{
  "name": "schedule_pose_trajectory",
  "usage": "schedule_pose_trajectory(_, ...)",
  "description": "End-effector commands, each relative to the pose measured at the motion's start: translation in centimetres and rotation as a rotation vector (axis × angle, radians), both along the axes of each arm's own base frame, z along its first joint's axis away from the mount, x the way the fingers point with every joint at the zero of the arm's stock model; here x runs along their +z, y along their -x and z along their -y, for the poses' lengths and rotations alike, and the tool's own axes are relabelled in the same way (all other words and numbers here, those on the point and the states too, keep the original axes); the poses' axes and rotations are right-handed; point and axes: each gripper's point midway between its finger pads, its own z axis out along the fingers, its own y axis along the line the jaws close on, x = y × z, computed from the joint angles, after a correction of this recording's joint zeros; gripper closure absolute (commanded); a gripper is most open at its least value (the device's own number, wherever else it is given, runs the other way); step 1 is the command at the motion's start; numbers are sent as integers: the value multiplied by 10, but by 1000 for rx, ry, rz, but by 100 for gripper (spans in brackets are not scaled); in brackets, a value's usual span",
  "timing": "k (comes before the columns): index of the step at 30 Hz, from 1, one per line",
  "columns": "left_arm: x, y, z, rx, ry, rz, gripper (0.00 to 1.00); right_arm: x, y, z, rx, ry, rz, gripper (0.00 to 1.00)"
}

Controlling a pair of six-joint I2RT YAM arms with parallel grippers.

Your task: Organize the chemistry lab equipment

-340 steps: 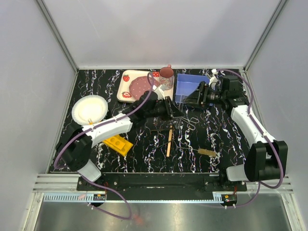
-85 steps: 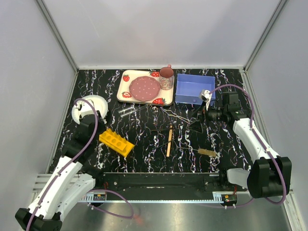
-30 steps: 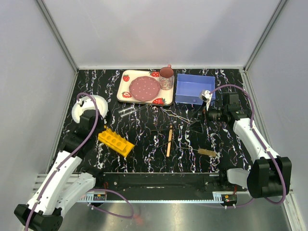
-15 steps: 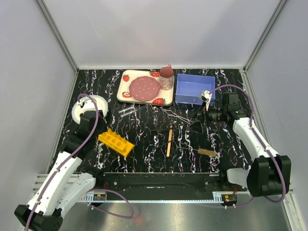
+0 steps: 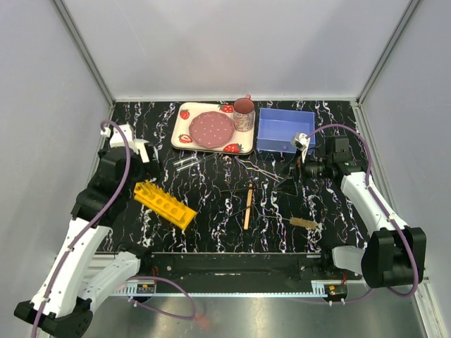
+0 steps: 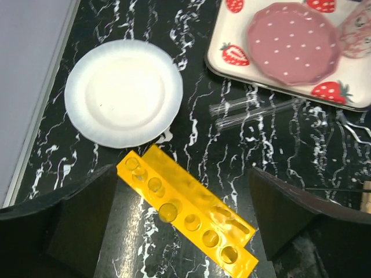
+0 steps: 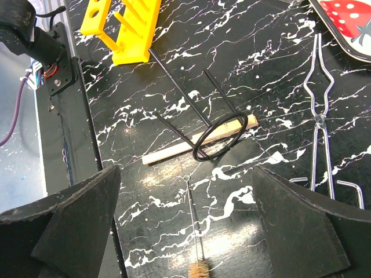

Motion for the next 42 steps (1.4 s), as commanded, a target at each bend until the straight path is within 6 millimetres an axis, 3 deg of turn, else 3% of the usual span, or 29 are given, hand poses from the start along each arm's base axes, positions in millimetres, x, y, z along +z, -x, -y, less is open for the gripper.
schedule_pose_trajectory(1,33,-7,24,-151,15,24,1,13,-5,0,17,-11,53,0)
schedule_pose_trajectory(2,44,-9,30,-186,28,39,1,13,-6,0,18,-8,56,0)
schedule_pose_trajectory(5,48,-19,63,-338,73,-17,1,13,-5,0,19,-7,56,0)
schedule_pose_trajectory(8,34,-30,97,-480,134,-125,1,14,-5,1,18,-2,62,1)
schedule_pose_trajectory(10,14,-41,113,-525,161,-220,1,13,-4,1,17,4,62,0)
schedule_pose_trajectory(12,5,-49,122,-555,164,-262,1,14,-4,2,15,9,69,0)
schedule_pose_trajectory(16,-34,-77,132,-593,111,-386,1,14,-4,3,16,13,76,0)
schedule_pose_trajectory(26,-122,-124,118,-591,-122,-611,15,9,-5,4,17,26,63,0)
schedule_pose_trajectory(30,-137,-146,105,-530,-190,-640,23,8,-5,4,20,29,60,0)
schedule_pose_trajectory(34,-147,-165,94,-480,-201,-657,38,8,-5,3,21,28,57,0)
schedule_pose_trajectory(42,-169,-180,82,-442,-189,-705,45,7,-5,4,23,32,55,0)
